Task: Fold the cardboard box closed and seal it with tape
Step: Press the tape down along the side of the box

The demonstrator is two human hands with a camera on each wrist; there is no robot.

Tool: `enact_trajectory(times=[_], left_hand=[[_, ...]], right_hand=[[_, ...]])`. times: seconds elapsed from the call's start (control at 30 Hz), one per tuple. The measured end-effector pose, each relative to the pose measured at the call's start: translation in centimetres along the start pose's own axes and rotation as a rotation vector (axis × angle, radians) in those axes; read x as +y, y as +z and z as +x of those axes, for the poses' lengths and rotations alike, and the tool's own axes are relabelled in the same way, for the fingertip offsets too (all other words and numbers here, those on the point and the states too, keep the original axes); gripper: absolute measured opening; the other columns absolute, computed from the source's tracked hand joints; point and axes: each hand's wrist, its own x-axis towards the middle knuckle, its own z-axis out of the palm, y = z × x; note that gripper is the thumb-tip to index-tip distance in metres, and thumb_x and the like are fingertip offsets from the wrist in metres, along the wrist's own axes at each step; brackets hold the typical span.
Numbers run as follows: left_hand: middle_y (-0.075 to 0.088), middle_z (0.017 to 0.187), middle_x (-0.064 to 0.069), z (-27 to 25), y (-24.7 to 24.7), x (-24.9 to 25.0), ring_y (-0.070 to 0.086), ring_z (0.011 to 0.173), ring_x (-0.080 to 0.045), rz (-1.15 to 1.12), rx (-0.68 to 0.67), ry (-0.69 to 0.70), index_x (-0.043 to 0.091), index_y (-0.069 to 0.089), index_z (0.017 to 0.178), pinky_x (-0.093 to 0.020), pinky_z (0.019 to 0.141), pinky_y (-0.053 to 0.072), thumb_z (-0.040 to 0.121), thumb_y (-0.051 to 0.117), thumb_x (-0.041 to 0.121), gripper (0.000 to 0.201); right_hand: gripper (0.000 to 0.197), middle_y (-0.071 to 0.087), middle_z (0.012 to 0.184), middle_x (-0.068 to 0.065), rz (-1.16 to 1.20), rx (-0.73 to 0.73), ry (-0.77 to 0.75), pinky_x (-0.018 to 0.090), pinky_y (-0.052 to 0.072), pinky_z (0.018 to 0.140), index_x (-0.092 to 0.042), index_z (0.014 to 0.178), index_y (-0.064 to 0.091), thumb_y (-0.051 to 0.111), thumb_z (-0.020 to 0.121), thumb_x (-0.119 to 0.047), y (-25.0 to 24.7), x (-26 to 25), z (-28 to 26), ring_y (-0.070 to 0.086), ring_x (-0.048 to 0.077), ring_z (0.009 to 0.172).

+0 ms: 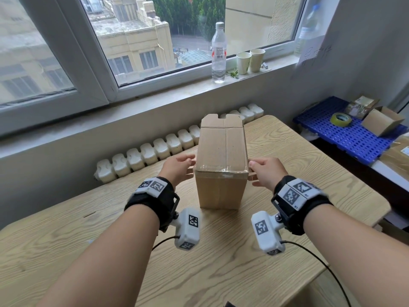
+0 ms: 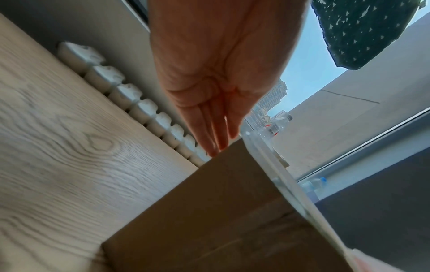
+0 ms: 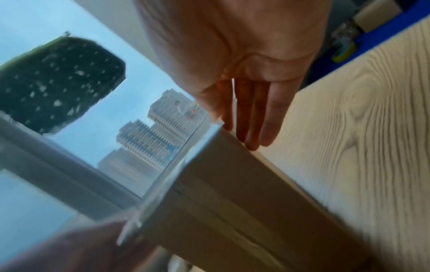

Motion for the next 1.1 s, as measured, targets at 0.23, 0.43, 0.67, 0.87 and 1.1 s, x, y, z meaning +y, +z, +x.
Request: enact_trajectory(times=[0.23,0.43,0.67,0.87,1.1], left_hand=[[0.058,0.132,0.006,-1.0,1.6,0.8,0.048,0.126,-0.009,0.361,0.033,0.453,0.034,0.073,0.066,-0.037,0.105,0.04,0.063,0.087,0.024,0.017],[0.053,0.134,0.004,-1.5,2.9,0.1,0.048,0.123,-0.006,0.514,-0.066,0.501,0.023,0.076,0.068,-0.026,0.105,0.038,0.06,0.089,0.018,0.017],[0.065,0.124,0.001,-0.7,2.0,-0.8,0.052,0.121,-0.004,0.484,0.024,0.506,0.014,0.07,0.065,-0.007,0.094,0.039,0.059,0.086,0.001,0.022],[0.067,0.122,-0.002,-0.4,0.7,-0.6,0.049,0.128,-0.005,0.419,-0.067,0.437,0.009,0.072,0.07,-0.005,0.086,0.042,0.066,0.079,-0.006,0.017],[0.065,0.124,-0.003,-0.9,-0.8,0.4,0.055,0.12,-0.008,0.345,-0.147,0.313,0.013,0.074,0.082,-0.027,0.086,0.055,0.068,0.062,-0.025,0.042]], right_hand=[[0.019,0.061,0.12,-0.012,-0.372,0.049,-0.566,0.024,0.039,0.101,-0.028,0.101,0.074,0.072,0.082,-0.031,0.2,-0.3,-1.4,0.05,0.006,0.116],[0.016,0.063,0.116,-0.009,-0.457,-0.025,-0.662,0.023,0.039,0.103,-0.028,0.087,0.077,0.081,0.073,-0.022,1.6,0.6,-0.5,0.05,0.007,0.115],[0.019,0.07,0.114,0.002,-0.365,-0.018,-0.676,0.032,0.043,0.106,-0.014,0.088,0.076,0.08,0.072,-0.006,1.5,0.8,-0.3,0.06,0.012,0.116],[0.024,0.068,0.121,0.002,-0.313,-0.088,-0.701,0.023,0.042,0.107,-0.012,0.097,0.074,0.072,0.078,0.004,0.4,1.6,-0.1,0.057,0.007,0.121],[0.033,0.064,0.127,-0.002,-0.401,-0.138,-0.672,0.025,0.038,0.111,-0.015,0.1,0.074,0.061,0.082,0.009,-0.4,1.4,0.0,0.053,0.009,0.126]])
